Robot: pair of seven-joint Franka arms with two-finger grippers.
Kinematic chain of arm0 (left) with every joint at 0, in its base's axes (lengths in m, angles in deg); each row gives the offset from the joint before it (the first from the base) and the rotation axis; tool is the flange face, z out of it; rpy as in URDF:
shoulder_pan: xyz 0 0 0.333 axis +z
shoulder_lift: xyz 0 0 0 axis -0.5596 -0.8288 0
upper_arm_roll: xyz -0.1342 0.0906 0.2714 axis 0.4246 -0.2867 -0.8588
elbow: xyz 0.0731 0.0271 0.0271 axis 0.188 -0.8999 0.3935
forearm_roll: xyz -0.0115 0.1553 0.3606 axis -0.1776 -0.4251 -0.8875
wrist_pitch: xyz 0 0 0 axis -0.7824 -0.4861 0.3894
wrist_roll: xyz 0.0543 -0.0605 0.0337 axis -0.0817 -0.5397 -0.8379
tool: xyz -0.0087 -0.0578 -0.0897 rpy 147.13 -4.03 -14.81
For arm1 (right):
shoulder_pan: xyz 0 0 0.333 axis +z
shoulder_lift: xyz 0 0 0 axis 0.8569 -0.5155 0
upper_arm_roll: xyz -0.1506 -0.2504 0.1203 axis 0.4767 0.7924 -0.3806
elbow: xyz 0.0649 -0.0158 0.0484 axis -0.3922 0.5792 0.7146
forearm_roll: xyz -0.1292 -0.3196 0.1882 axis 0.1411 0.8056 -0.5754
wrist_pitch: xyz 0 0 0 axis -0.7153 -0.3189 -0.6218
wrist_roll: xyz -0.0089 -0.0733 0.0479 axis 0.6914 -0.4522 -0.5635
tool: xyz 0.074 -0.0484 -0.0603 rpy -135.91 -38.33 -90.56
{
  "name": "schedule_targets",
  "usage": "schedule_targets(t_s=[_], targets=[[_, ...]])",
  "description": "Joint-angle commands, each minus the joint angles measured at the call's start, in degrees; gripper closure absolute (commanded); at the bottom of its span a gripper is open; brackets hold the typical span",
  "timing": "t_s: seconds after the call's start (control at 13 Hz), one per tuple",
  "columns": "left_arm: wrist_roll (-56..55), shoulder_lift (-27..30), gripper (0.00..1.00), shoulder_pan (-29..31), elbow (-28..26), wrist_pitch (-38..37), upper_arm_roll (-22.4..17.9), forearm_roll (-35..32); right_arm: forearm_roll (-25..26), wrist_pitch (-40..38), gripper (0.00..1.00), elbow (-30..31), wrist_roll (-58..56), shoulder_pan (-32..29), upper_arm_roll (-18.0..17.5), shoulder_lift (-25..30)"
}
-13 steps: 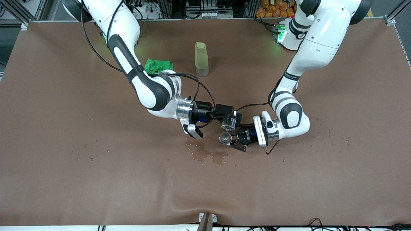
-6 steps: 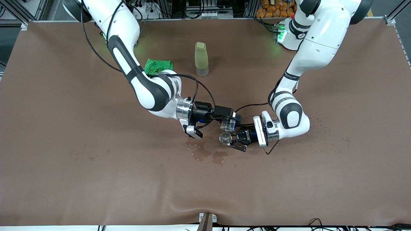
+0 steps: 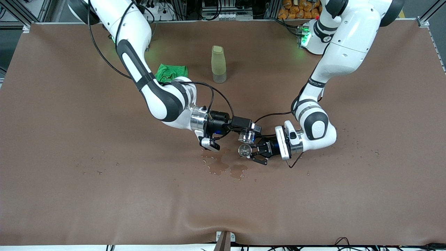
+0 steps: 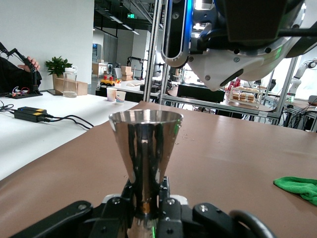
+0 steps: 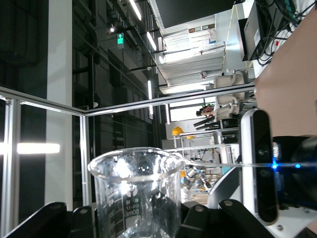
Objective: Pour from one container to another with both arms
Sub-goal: 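Hold the beaker tilted over the jigger to pour liquid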
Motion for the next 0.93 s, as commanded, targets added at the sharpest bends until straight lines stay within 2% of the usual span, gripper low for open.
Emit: schedule_targets(t_s=[0.0, 0.85], targets=[[-1.2, -0.5, 1.00, 0.0, 1.4, 0.5, 0.2, -0.6, -2.5, -1.2, 1.00, -0.9, 1.2, -0.2, -0.2, -0.7], [-1.2, -0.5, 1.00, 0.0, 1.4, 0.5, 0.2, -0.5, -2.9, -1.2, 1.00, -0.9, 3.0, -0.4, -0.2, -0.8]])
